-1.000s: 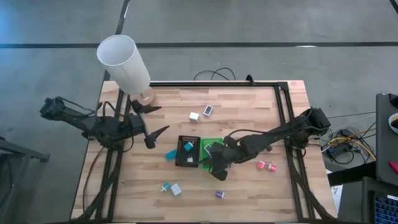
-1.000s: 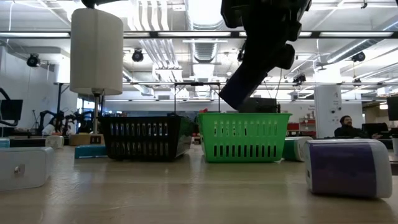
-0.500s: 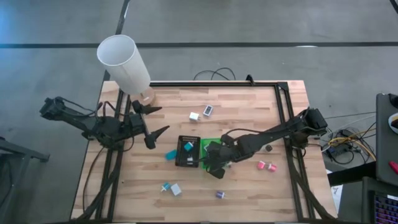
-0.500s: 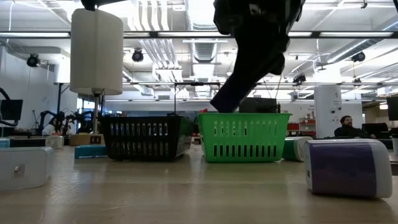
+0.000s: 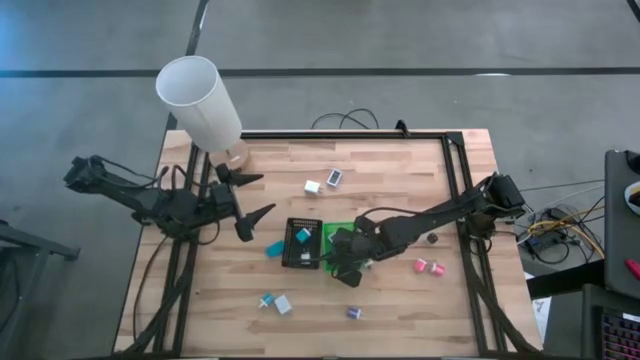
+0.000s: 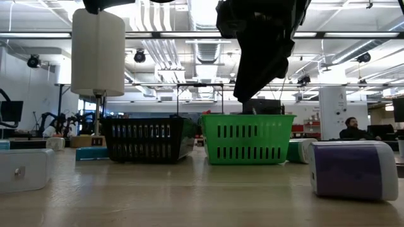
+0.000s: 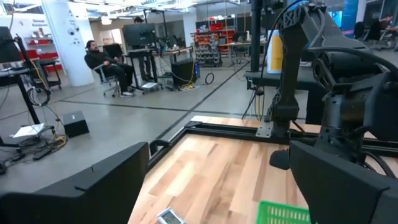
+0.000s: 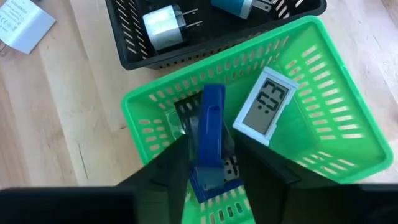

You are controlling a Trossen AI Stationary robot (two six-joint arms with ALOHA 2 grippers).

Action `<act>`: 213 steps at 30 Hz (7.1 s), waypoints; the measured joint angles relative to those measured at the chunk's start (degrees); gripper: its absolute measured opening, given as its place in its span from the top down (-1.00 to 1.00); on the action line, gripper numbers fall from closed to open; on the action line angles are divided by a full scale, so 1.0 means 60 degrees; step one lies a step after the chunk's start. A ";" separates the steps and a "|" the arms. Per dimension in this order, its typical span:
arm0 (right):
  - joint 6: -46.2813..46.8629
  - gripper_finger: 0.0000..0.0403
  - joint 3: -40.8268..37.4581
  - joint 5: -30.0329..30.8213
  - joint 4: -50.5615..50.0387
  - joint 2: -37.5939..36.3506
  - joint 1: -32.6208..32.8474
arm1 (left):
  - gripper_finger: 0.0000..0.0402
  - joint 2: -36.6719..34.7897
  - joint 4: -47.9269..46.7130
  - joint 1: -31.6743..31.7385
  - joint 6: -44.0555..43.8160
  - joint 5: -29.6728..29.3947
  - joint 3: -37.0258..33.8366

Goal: Pick & Place Office items
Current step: Put the blue timer into the green bin, then put the white timer into the green bin

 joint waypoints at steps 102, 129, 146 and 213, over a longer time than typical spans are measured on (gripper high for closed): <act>-0.9784 0.39 -0.3148 -0.1599 0.0465 -0.3851 -0.5603 | -0.91 0.3033 -0.7524 0.4436 -0.3274 0.6509 0.4521; -1.4888 -0.33 0.3737 -0.1535 -0.2927 0.2368 -0.6080 | -0.91 0.0802 -0.7526 0.4339 -0.3016 0.6546 0.4506; -1.6378 -0.40 0.4896 -0.0672 -0.3422 0.3752 -0.6272 | -0.91 0.0612 -0.7517 0.4339 -0.2090 0.6544 0.4506; -1.9471 -0.35 0.4554 -0.0474 -0.2659 0.4375 -0.6084 | -0.91 0.0525 -0.7520 0.4339 -0.1377 0.6535 0.4506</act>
